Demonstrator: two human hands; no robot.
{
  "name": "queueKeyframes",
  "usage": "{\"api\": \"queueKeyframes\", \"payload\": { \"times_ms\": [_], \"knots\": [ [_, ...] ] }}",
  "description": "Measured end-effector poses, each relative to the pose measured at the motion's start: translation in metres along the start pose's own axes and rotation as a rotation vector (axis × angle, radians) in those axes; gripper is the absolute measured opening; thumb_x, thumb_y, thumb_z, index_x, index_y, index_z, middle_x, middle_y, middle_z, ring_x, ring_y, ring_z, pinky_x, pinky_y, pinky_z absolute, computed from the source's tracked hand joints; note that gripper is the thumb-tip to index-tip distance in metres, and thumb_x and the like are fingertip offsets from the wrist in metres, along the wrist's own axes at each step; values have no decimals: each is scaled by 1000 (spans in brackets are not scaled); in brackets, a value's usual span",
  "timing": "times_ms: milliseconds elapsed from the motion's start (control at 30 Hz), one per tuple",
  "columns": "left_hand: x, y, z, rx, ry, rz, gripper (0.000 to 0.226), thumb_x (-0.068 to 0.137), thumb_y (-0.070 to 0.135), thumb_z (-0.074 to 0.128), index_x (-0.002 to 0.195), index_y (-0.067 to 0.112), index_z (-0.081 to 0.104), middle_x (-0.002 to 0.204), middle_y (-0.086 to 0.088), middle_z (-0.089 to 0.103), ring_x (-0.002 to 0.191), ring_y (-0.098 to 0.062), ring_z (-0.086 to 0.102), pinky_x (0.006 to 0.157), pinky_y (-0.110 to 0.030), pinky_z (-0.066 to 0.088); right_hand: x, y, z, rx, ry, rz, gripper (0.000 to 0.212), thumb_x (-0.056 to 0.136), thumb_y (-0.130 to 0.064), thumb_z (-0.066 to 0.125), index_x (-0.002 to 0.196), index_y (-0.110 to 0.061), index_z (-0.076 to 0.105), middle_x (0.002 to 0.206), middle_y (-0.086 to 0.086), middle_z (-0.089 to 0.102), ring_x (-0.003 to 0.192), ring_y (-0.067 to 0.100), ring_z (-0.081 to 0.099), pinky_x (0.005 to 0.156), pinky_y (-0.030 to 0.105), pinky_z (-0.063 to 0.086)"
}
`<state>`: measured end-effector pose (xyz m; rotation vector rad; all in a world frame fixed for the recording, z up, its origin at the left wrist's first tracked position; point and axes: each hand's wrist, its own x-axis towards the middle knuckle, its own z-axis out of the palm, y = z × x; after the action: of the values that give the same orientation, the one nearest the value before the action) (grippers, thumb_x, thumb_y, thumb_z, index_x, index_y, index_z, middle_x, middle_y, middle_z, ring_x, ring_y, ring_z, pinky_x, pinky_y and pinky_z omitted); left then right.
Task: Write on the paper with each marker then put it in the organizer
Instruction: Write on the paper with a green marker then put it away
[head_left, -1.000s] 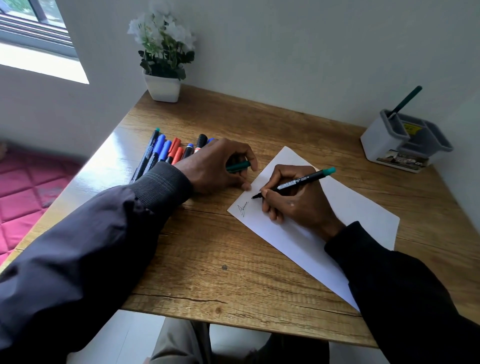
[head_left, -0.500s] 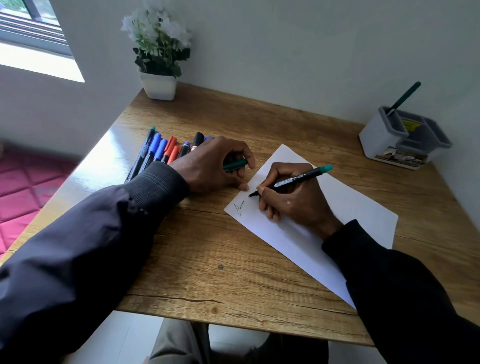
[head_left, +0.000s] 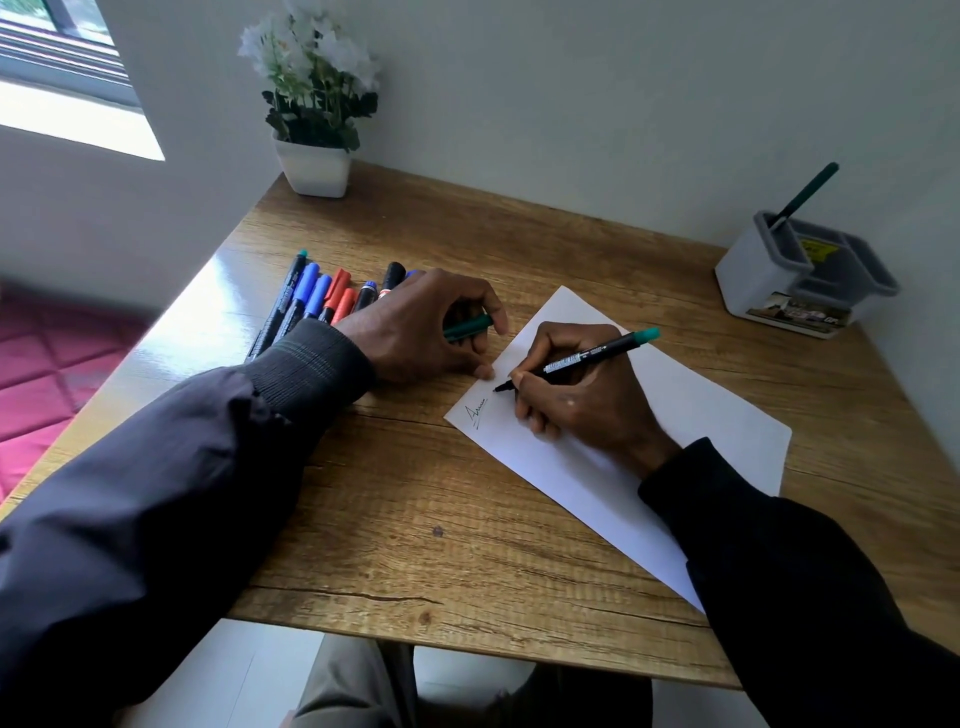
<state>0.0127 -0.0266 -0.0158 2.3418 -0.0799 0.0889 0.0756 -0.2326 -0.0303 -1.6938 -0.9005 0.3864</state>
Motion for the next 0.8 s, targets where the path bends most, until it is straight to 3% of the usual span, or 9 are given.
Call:
{"api": "queueKeyframes", "payload": {
  "times_ms": [267,533,800],
  "knots": [
    [-1,0,0,-5,8,-5,42,74,25,85,112,24,67,104,5,71,97,-5,68,85,-13,54,0,-1,-1,6,-6,7,20,90,10,67,72,4,60,58,18,67,40,28,60,40,28,44],
    [-2,3,1,-10,31,1,43,72,23,87,111,19,69,103,-1,72,93,-6,65,82,-13,53,0,1,-1,19,-1,10,25,90,11,67,70,-3,60,56,15,66,39,23,59,41,23,43],
    [-3,3,0,-5,12,-2,43,73,25,86,111,21,68,103,3,72,94,-5,67,85,-13,54,1,0,-1,-12,-22,25,25,87,11,68,70,-4,61,55,13,66,38,21,58,41,21,42]
  ]
}}
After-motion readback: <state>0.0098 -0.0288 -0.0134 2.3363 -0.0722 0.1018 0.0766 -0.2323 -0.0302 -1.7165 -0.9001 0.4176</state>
